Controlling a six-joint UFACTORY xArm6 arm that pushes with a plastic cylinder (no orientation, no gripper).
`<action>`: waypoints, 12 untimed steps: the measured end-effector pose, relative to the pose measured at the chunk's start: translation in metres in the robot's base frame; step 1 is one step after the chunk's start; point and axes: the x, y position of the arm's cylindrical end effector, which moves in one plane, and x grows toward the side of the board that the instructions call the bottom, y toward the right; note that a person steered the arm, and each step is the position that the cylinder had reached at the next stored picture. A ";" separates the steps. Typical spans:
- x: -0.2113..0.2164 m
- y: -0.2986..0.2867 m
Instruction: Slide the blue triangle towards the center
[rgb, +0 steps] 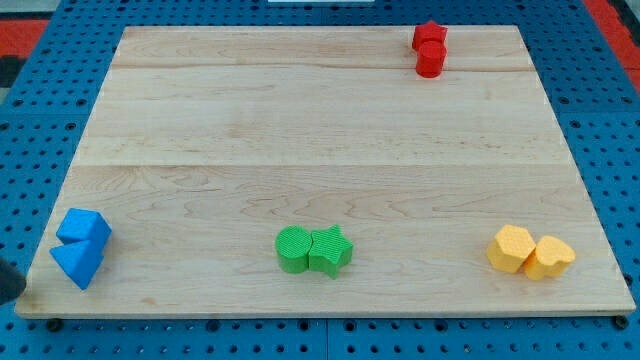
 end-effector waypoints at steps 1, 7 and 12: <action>-0.019 0.044; -0.073 0.123; -0.204 0.241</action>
